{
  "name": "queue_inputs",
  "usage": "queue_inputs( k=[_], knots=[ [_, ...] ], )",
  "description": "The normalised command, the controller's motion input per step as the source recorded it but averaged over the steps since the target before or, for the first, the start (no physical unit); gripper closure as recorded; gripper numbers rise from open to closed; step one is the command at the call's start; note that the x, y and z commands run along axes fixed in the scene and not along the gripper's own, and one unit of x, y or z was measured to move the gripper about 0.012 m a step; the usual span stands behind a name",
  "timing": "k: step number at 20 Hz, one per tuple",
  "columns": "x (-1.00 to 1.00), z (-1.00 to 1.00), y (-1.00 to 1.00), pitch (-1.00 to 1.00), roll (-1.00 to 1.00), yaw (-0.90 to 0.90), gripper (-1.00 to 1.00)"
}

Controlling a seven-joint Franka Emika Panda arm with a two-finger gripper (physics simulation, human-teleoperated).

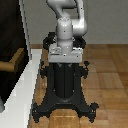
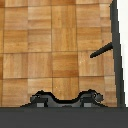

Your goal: Open the door by pressing down and pulling on the handle.

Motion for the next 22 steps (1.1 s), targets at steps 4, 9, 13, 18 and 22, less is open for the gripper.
queue_inputs(
  k=[4,9,13,18,22],
  knots=[
    [0.00,0.00,0.00,0.00,0.00,0.00,-1.00],
    [0.00,0.20,0.00,0.00,0.00,0.00,-1.00],
    [0.00,0.75,0.00,0.00,0.00,0.00,-1.00],
    [0.00,0.60,0.00,0.00,0.00,0.00,-1.00],
    [0.00,0.75,0.00,0.00,0.00,0.00,-1.00]
  ],
)
